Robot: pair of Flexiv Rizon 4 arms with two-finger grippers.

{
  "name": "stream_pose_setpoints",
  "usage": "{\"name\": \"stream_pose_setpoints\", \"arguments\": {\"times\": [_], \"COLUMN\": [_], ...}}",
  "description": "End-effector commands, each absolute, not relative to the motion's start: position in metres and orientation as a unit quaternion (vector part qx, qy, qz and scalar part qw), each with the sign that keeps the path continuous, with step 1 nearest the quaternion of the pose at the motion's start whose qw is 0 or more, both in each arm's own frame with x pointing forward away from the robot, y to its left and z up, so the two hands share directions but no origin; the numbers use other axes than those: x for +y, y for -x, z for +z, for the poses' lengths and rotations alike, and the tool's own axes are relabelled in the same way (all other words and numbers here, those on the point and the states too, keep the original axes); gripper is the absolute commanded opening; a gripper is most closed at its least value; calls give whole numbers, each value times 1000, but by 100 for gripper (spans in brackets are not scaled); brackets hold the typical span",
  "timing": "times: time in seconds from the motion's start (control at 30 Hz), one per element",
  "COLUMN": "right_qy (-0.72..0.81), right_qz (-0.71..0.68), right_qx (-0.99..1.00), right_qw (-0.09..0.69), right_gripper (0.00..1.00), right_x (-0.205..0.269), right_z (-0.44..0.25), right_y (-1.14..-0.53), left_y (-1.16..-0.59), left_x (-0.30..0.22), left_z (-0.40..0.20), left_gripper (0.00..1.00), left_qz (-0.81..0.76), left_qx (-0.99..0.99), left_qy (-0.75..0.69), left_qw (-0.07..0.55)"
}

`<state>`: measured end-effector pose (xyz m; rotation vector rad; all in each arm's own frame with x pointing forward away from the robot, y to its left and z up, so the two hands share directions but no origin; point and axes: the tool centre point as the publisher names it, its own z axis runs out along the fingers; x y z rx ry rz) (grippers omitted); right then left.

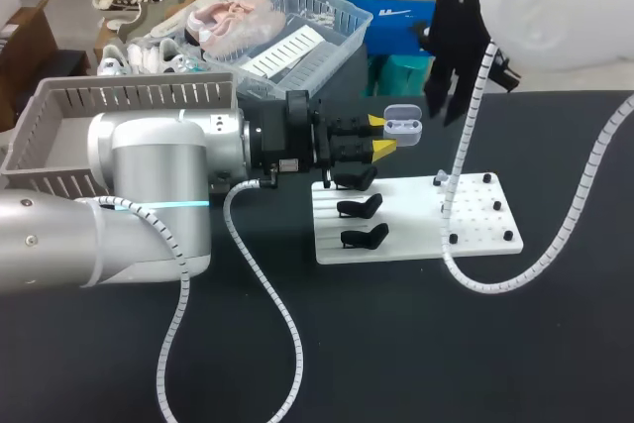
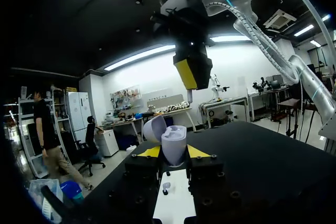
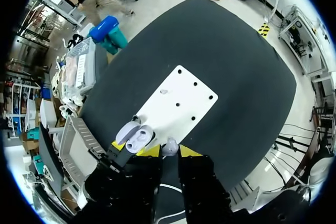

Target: Pick up each earbud case from the left stands, insert the matching earbuds, close the lid, and place the case in the box.

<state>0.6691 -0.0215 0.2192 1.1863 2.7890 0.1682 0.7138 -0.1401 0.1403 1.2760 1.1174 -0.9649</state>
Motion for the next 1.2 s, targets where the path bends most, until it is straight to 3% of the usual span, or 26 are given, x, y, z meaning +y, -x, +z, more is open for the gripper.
{"name": "stream_pose_setpoints", "arguments": {"times": [0.03, 1.2], "right_qy": [-390, -378], "right_qz": [52, 49], "right_qx": [918, 923], "right_qw": [54, 52], "right_gripper": [0, 0], "right_x": [-16, 12], "right_z": [219, 206], "right_y": [-673, -688], "left_y": [-713, -713], "left_x": [-140, -140], "left_z": [140, 140], "left_gripper": [0, 0], "left_qz": [-408, -408], "left_qx": [474, 474], "left_qy": [-541, -541], "left_qw": [562, 562]}}
